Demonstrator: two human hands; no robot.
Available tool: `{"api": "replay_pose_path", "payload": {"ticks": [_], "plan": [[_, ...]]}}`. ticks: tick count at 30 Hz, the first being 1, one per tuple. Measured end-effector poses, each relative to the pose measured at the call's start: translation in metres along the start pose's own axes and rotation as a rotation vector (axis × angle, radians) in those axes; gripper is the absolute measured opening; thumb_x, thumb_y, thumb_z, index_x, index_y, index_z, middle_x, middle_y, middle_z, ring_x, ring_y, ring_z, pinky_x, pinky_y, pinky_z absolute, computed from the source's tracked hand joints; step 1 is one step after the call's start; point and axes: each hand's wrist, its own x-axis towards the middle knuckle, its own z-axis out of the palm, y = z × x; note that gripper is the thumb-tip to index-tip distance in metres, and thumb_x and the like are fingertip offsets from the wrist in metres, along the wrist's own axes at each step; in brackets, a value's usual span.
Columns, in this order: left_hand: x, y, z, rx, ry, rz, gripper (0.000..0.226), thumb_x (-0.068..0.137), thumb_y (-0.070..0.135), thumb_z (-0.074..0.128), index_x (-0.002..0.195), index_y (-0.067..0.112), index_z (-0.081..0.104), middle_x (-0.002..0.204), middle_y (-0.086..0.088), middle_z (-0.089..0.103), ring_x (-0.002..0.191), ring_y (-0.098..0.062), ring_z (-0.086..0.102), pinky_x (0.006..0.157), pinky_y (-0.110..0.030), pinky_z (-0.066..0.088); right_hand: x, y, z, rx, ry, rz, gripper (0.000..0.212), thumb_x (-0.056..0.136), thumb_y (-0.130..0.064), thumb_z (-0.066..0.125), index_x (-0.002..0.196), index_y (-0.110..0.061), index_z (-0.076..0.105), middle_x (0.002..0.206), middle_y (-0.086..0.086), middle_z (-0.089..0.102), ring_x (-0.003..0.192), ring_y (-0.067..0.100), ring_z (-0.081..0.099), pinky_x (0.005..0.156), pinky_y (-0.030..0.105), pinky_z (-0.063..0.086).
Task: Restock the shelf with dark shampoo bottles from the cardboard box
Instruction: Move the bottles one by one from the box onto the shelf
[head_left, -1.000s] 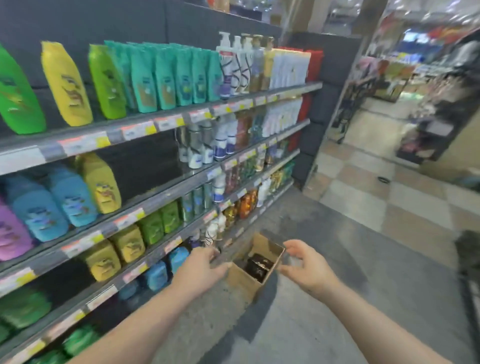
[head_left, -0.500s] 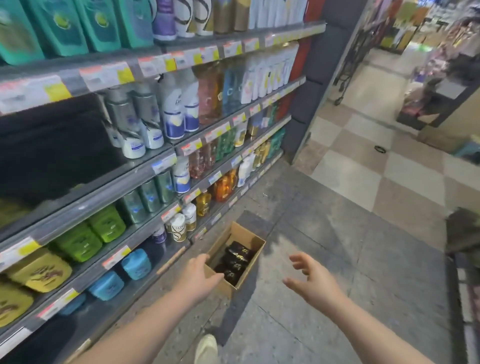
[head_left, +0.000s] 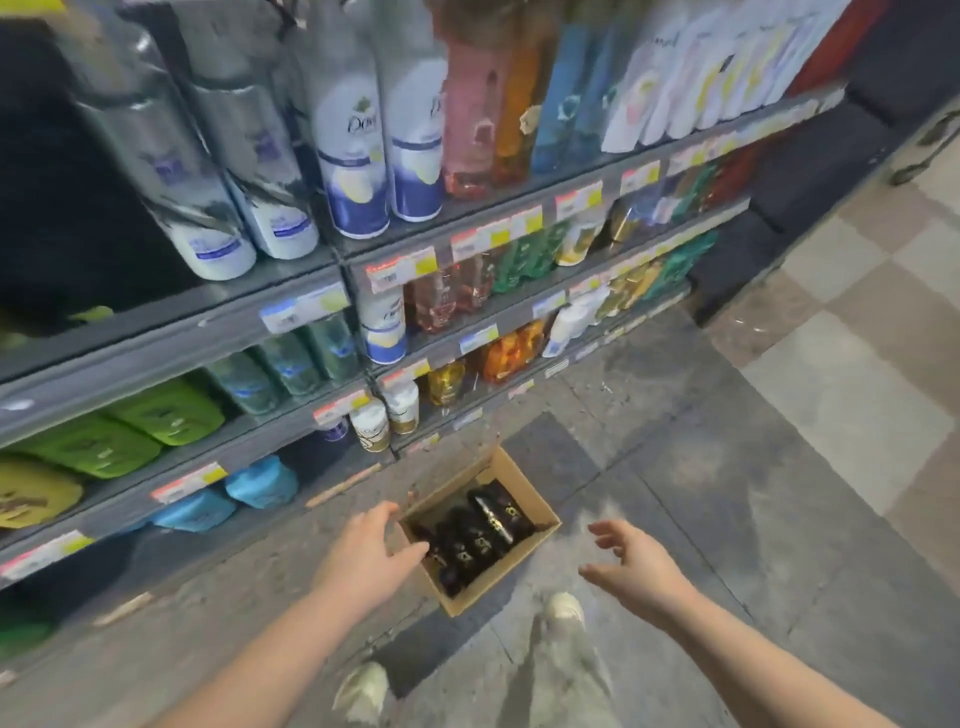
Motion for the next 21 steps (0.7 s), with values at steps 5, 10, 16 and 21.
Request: {"api": "replay_pose_path", "payload": {"ticks": [5,10,16,21], "plan": [[0.039,0.011,0.07,-0.172,0.067,-0.247,0.061,0.081,0.042,0.064,0.133,0.02,0.041,0.136,-0.008,0.046,0.123,-0.022,0.047,0.102,-0.033,0.037,0.121,0.026,-0.013,-0.191,-0.226,-0.155,0.046,0.079,-0.024,0.066,0.122,-0.016,0.052,0.121,0.001,0.057,0.11,0.016,0.054,0.086,0.021,0.039],[0.092,0.017,0.154,-0.358,0.055,-0.361,0.054,0.083,0.036,0.064,0.131,0.021,0.043,0.126,-0.004,0.052,0.108,-0.018,0.052,0.091,-0.028,0.04,0.227,0.043,0.006,-0.336,-0.332,-0.293,0.03,0.081,-0.025,0.062,0.107,-0.01,0.06,0.109,0.005,0.062,0.103,0.022,0.057,0.074,0.024,0.037],[0.162,-0.023,0.243,-0.467,0.048,-0.408,0.046,0.084,0.035,0.063,0.126,0.026,0.047,0.108,0.006,0.053,0.094,-0.009,0.053,0.071,-0.018,0.037,0.328,0.082,0.1,-0.365,-0.437,-0.321,0.04,0.081,-0.015,0.059,0.121,-0.011,0.056,0.12,0.007,0.061,0.112,0.021,0.055,0.086,0.021,0.038],[0.216,-0.076,0.308,-0.529,0.134,-0.42,0.041,0.085,0.029,0.063,0.123,0.019,0.052,0.098,0.004,0.059,0.083,-0.01,0.058,0.073,-0.018,0.044,0.404,0.123,0.195,-0.477,-0.511,-0.281,0.037,0.084,-0.008,0.054,0.121,-0.008,0.051,0.118,0.015,0.06,0.108,0.029,0.056,0.089,0.03,0.043]]}}
